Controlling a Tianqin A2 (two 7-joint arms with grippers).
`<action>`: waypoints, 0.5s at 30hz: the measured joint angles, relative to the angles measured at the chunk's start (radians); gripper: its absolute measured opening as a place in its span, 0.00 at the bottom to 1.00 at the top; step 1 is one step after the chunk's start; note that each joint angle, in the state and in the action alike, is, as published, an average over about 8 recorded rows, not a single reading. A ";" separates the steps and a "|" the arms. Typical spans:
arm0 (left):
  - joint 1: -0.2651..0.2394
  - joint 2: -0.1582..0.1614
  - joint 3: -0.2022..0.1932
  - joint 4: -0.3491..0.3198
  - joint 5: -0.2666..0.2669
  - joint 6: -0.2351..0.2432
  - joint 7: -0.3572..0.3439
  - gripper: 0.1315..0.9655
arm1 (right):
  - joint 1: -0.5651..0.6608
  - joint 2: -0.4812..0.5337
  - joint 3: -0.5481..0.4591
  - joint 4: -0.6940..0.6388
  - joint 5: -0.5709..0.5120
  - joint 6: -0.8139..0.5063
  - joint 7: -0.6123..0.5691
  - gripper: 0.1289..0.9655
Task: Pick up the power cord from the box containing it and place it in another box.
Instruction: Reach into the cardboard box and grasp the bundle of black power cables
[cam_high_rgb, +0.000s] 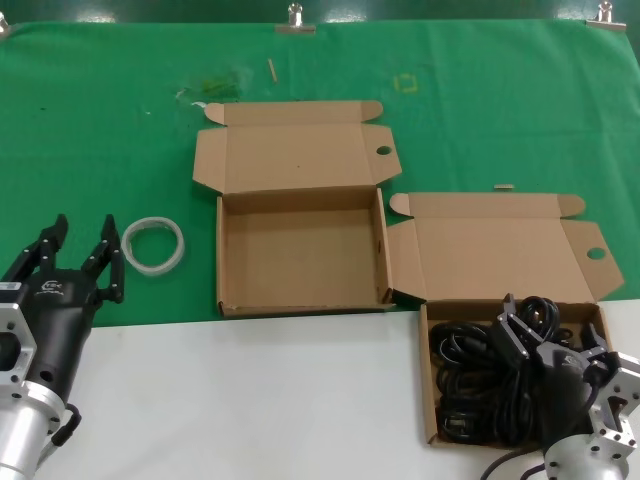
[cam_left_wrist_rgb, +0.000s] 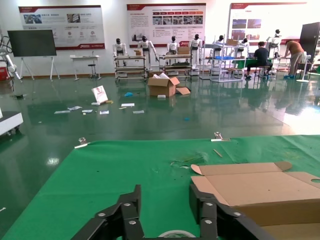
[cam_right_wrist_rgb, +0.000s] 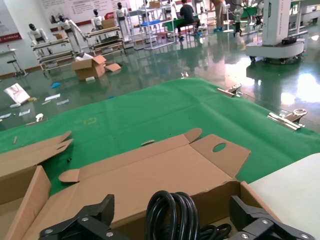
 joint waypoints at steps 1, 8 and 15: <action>0.000 0.000 0.000 0.000 0.000 0.000 0.000 0.33 | 0.002 0.002 -0.003 -0.002 -0.002 0.001 0.006 0.87; 0.000 0.000 0.000 0.000 0.000 0.000 0.000 0.26 | 0.015 0.007 -0.016 -0.015 -0.005 0.001 0.033 0.73; 0.000 0.000 0.000 0.000 0.000 0.000 0.000 0.13 | 0.019 0.005 -0.029 -0.026 -0.010 0.011 0.068 0.56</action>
